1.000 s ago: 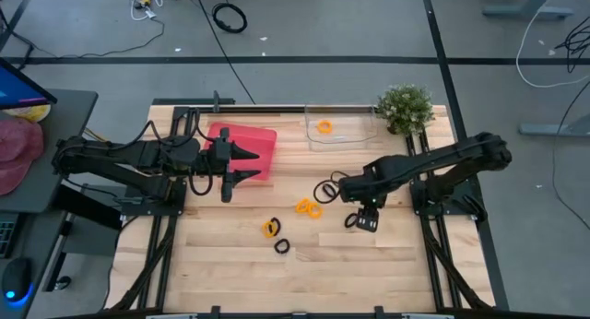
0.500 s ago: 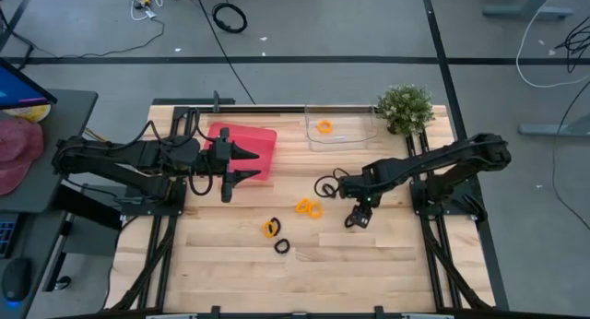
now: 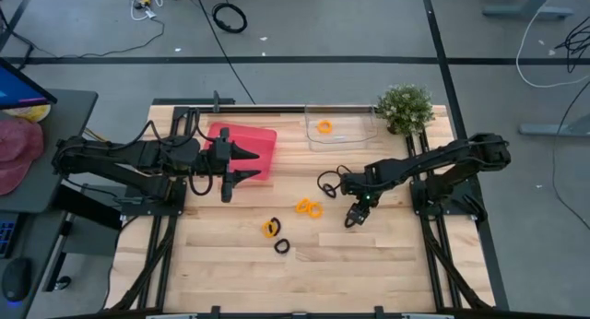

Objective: Sort spring keychains
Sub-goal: Put the black spring keychain into the pink bin

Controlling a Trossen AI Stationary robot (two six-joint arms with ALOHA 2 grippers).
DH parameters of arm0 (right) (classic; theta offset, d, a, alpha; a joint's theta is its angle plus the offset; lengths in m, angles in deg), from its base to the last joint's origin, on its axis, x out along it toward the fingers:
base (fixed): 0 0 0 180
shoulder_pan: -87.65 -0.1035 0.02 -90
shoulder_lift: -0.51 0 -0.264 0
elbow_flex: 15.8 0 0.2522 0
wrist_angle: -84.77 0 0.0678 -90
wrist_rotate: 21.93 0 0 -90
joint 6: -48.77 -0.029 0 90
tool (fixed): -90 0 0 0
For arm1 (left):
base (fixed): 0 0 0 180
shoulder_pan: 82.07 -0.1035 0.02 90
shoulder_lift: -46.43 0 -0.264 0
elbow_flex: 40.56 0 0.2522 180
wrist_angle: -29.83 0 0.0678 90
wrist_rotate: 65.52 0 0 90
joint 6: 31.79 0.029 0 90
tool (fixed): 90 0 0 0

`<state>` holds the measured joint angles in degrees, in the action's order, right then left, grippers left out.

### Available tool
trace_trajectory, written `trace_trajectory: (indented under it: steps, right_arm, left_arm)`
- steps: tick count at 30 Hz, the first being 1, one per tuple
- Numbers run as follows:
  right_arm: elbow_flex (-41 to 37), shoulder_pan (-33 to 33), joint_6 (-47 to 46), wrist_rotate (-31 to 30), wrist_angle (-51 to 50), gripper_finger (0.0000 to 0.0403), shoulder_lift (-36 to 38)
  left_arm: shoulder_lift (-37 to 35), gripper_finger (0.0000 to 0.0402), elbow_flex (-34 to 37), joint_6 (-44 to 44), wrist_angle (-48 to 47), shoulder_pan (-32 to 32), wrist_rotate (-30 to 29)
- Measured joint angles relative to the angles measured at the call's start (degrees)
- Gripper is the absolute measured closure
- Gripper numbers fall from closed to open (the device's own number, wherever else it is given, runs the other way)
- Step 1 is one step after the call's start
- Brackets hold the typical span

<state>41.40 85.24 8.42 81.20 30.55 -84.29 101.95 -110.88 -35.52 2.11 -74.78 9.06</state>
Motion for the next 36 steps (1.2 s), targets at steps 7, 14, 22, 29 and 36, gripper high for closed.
trace_trajectory:
  steps: [7, 14, 22, 29, 36]
  right_arm:
    - [-3.46, 0.0, -3.8, 0.02, 5.59, 0.0211, 0.0]
    - [-4.81, 0.0, -5.94, 0.02, 8.4, 0.0221, 0.04]
    - [-4.83, -0.02, -5.79, 0.22, 9.55, 0.0351, 0.04]
    - [-4.83, -0.02, -5.39, 1.03, 10.0, 0.0399, 0.09]
    - [-4.83, -0.04, -5.55, 2.36, 8.59, 0.0401, 4.17]
  left_arm:
    - [-0.01, 0.0207, 0.0, 0.01, 0.01, 0.02, 0.0]
    - [-0.01, 0.0207, 0.0, 0.01, 0.01, 0.02, 0.0]
    - [0.0, 0.0207, 0.0, 0.03, 0.0, 0.01, 0.0]
    - [-0.01, 0.0207, 0.0, 0.03, 0.01, 0.01, 0.0]
    - [-0.01, 0.0207, 0.0, 0.03, 0.0, 0.01, 0.0]
